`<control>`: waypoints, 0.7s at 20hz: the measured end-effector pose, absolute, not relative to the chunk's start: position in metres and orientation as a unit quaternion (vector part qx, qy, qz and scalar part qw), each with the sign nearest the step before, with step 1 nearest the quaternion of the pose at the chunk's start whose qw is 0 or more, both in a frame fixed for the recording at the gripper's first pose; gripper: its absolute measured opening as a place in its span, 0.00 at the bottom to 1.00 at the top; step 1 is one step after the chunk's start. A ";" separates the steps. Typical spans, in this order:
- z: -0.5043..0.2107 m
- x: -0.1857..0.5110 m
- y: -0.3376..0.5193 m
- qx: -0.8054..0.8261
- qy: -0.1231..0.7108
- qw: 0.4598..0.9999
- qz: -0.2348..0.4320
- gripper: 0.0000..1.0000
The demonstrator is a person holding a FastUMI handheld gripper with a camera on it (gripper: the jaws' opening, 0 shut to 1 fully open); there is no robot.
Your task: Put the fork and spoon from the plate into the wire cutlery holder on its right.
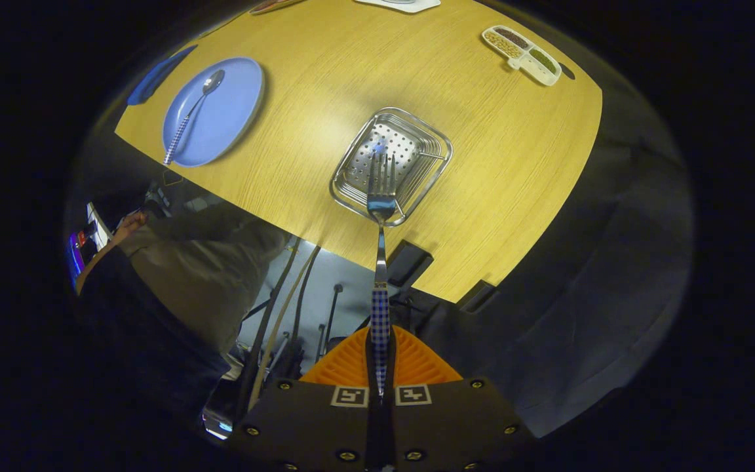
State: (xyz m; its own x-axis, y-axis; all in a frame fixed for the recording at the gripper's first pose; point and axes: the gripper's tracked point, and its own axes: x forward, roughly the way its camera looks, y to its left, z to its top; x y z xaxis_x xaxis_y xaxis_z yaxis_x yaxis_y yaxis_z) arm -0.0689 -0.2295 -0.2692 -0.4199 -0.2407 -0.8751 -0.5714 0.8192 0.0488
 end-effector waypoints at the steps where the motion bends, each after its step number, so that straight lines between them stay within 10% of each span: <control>1: -0.272 -0.068 -0.228 -0.242 0.829 0.474 0.173 0.01; 14: -0.310 -0.039 -0.219 -0.258 0.867 0.398 0.153 0.01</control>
State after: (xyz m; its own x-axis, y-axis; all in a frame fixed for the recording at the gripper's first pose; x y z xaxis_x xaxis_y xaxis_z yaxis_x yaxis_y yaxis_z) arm -0.0395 -0.2195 -0.3102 -0.5499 -0.3251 -0.7693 -0.5686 0.8204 0.0598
